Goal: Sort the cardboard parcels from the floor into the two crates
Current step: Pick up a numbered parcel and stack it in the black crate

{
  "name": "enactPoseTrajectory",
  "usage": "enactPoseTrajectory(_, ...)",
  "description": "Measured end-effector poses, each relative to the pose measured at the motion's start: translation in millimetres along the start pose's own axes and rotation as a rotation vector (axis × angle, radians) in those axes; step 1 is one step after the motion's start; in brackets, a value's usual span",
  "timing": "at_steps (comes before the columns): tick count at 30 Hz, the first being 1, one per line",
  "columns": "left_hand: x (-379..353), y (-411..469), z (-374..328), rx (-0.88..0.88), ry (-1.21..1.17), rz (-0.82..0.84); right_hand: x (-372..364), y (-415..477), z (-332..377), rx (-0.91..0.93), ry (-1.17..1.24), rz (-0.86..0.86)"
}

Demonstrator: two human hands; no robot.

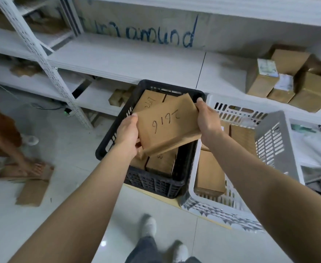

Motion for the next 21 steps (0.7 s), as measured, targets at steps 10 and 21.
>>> enactPoseTrajectory(10, -7.3, 53.7, 27.1, 0.212, 0.164, 0.072, -46.2, 54.0, -9.5, -0.072, -0.133, 0.051)
enactPoseTrajectory(21, -10.6, 90.0, 93.9, 0.446, 0.092, 0.036, -83.0, 99.1, -84.2, -0.176, -0.255, 0.104)
Point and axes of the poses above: each hand's wrist, its own y-axis towards the middle knuckle, its own x-axis out of the back of the hand, z = x × y, the point moved 10 cm from there along y, towards the middle knuckle, and after that the axes turned 4 degrees about -z, right-handed, at the moved point
